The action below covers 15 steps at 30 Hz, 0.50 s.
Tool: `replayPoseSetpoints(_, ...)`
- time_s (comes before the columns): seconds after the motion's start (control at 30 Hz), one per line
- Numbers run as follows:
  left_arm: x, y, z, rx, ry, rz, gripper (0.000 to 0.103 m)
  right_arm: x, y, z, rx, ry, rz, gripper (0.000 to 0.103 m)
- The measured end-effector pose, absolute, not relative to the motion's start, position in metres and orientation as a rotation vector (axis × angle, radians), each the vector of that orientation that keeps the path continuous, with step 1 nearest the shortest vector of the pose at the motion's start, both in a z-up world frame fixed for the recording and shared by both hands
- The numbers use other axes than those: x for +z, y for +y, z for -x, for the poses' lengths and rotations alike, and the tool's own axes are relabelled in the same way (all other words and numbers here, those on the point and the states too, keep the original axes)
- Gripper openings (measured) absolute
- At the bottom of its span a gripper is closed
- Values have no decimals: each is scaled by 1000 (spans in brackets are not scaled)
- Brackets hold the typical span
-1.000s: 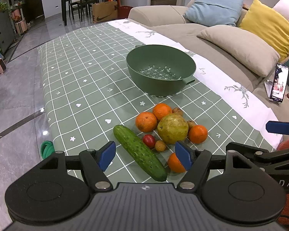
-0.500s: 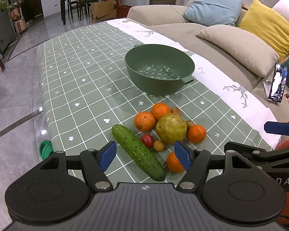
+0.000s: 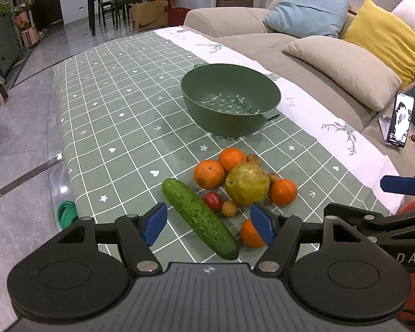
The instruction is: Organize fruits
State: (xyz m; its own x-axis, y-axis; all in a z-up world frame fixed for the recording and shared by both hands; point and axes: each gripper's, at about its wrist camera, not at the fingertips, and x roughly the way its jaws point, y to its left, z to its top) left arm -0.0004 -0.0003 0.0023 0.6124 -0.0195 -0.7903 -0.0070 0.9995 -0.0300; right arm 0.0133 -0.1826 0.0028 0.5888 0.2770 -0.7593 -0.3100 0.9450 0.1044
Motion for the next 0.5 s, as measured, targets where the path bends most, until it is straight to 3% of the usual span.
replayPoseSetpoints(0.5, 2, 0, 1, -6, 911, 30, 81, 1, -183, -13, 337, 884, 41, 98)
